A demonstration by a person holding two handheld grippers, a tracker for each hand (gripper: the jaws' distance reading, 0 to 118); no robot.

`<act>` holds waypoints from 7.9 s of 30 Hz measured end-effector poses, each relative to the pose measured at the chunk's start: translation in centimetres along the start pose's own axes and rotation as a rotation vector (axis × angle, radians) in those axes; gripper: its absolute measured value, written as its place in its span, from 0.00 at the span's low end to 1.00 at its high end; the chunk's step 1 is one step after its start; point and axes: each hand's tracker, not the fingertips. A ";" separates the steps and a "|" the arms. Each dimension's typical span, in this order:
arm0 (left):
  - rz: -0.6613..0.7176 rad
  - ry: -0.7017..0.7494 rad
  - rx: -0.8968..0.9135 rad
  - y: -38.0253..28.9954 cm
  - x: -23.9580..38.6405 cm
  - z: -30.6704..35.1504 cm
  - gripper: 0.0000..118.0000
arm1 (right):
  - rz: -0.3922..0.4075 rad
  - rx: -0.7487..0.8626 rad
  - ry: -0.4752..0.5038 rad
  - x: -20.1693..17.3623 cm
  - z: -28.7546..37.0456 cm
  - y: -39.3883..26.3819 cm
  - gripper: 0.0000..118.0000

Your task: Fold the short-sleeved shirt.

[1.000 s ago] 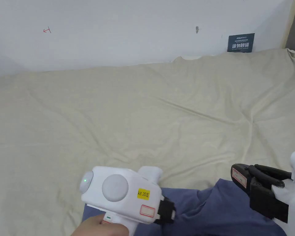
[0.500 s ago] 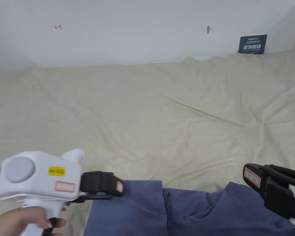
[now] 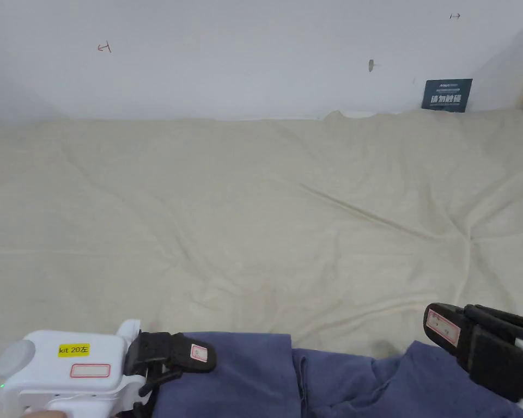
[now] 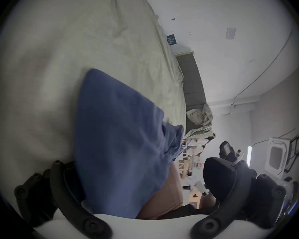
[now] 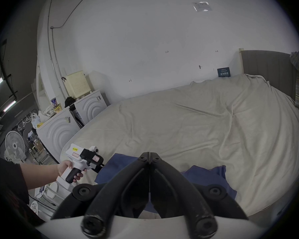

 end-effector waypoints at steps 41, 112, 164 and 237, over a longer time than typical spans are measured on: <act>-0.453 0.435 -0.199 -2.7 17.9 -15.5 0.95 | -0.043 -0.037 0.016 2.5 0.2 0.0 0.00; -0.972 0.912 1.051 -10.5 19.1 2.6 0.00 | 0.397 -0.023 -0.128 -3.3 -6.9 6.5 0.00; -0.336 0.430 -0.028 -1.1 7.6 -0.1 0.22 | 0.119 -0.527 0.023 1.2 -13.6 -2.5 0.00; -1.060 0.939 1.252 -15.6 21.2 -4.4 0.00 | 0.333 0.520 -0.355 -4.7 -1.1 0.2 0.00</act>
